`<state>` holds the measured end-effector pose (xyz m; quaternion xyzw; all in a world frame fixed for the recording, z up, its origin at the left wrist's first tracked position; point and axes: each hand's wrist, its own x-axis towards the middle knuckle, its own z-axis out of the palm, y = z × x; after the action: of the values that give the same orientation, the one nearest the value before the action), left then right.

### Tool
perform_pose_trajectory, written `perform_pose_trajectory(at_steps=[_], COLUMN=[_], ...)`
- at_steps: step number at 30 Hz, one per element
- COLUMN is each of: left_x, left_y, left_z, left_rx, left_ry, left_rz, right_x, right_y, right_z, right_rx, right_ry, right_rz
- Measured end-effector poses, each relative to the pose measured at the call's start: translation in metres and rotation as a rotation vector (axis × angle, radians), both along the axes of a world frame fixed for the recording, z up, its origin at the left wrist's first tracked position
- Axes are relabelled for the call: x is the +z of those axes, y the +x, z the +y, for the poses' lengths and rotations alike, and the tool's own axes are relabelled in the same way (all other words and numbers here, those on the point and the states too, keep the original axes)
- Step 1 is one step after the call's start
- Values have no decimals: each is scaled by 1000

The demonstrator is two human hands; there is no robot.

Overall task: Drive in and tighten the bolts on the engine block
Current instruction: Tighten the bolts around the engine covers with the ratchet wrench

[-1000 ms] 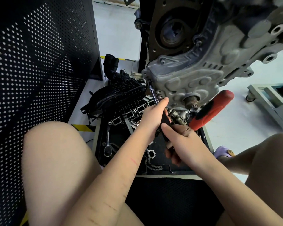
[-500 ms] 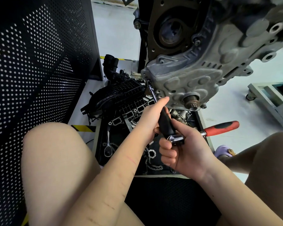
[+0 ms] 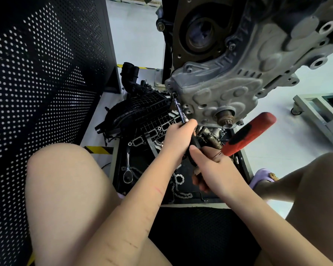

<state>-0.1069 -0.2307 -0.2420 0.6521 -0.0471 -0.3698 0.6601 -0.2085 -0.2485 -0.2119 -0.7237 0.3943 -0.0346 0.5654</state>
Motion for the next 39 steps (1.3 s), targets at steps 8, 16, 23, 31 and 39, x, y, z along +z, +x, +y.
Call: perform_pose_trajectory(at_steps=[8, 16, 23, 31, 39], left_x=[3, 3, -1, 0, -7], left_y=[5, -7, -4, -1, -6], left_z=[2, 10, 26, 27, 26], left_rx=[-53, -122, -149, -138, -45], left_ry=[-119, -352, -403, -263, -92], left_rz=[209, 525, 472, 380, -44], right_x=[4, 4, 5, 16, 16], right_y=[2, 0, 0, -2, -2], right_z=[-2, -4, -5, -7, -9], right_rx=[-53, -122, -80, 101, 220], right_ry=[513, 1230, 1183, 616, -111], right_rz=[-124, -341, -326, -102, 144])
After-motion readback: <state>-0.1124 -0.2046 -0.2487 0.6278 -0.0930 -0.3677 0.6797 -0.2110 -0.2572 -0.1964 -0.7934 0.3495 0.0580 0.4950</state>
